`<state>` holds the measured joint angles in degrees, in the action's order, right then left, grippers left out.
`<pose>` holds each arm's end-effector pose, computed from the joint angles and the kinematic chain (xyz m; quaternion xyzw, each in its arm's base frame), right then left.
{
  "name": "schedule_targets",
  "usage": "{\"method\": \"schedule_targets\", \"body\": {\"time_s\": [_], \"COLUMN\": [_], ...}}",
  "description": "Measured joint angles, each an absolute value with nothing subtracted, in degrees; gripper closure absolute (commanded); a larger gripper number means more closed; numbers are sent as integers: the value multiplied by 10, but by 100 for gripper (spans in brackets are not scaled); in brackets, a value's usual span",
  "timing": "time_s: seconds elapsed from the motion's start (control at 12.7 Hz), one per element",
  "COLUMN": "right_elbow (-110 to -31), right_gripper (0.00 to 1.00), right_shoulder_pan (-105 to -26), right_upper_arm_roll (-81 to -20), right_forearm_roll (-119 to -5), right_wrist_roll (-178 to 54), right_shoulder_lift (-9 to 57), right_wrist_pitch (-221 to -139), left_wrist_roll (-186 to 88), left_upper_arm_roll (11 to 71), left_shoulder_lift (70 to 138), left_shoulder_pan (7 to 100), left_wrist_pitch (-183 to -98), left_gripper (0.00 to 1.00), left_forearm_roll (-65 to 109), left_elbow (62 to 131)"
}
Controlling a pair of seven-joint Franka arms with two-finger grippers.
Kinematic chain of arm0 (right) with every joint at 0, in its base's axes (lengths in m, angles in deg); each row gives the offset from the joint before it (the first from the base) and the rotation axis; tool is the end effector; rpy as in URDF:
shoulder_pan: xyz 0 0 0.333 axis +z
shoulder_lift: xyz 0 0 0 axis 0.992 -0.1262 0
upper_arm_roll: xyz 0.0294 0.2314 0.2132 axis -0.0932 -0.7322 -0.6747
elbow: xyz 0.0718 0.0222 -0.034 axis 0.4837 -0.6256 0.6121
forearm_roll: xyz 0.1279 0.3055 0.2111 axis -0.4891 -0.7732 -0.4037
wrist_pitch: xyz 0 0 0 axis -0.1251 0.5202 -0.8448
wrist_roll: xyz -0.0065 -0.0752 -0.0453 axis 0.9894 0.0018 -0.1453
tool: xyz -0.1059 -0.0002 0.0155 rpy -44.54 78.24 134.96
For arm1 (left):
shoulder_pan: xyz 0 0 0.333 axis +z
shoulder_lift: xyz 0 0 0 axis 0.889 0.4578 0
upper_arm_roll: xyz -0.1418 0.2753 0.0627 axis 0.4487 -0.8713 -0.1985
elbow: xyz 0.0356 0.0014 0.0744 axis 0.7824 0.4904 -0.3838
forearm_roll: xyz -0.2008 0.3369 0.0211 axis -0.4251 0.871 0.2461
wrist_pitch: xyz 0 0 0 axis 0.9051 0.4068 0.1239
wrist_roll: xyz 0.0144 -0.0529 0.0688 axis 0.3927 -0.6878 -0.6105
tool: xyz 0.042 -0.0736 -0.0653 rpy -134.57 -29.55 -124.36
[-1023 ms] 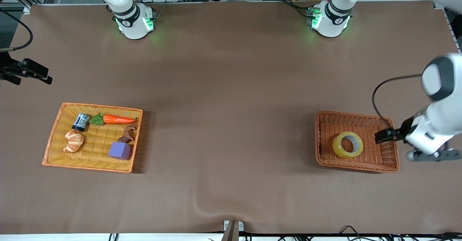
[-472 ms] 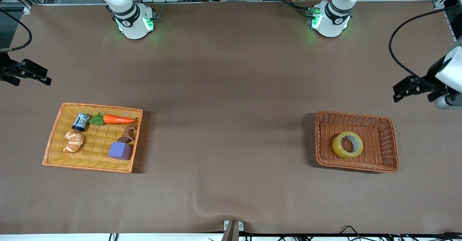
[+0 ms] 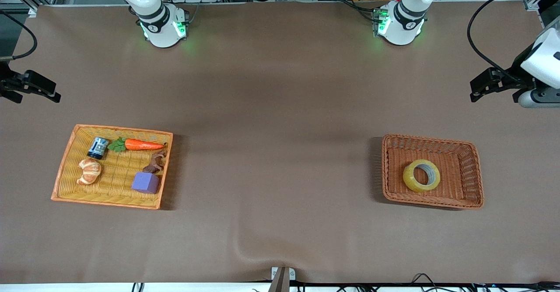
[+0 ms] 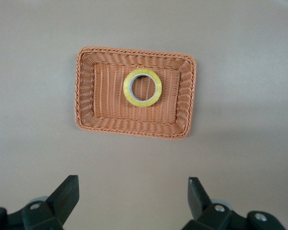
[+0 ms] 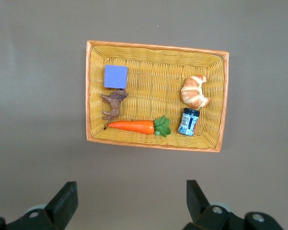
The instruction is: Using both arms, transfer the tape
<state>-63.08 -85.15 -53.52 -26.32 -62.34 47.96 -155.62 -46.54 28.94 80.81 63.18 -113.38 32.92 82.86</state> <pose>0.5519 -0.0458 0.6219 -1.0000 0.0027 -0.0035 0.0076 0.5649 -0.0485 0.6359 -0.9997 0.0118 -0.0155 0.0164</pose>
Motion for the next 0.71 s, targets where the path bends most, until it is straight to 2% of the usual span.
{"method": "schedule_targets", "body": {"time_s": [0.71], "right_elbow": [-631], "right_gripper": [0], "right_shoulder_pan": [-852], "right_upper_arm_roll": [-534], "right_forearm_roll": [-263], "right_wrist_roll": [-623], "right_shoulder_lift": [483], "right_wrist_pitch": [-1555], "left_wrist_roll": [-436], "left_upper_arm_roll": [285], "left_shoulder_lift": [809], "left_shoulder_pan": [625], "left_wrist_pitch": [-1134], "left_gripper": [0], "left_forearm_roll": [314], "left_elbow": [831]}}
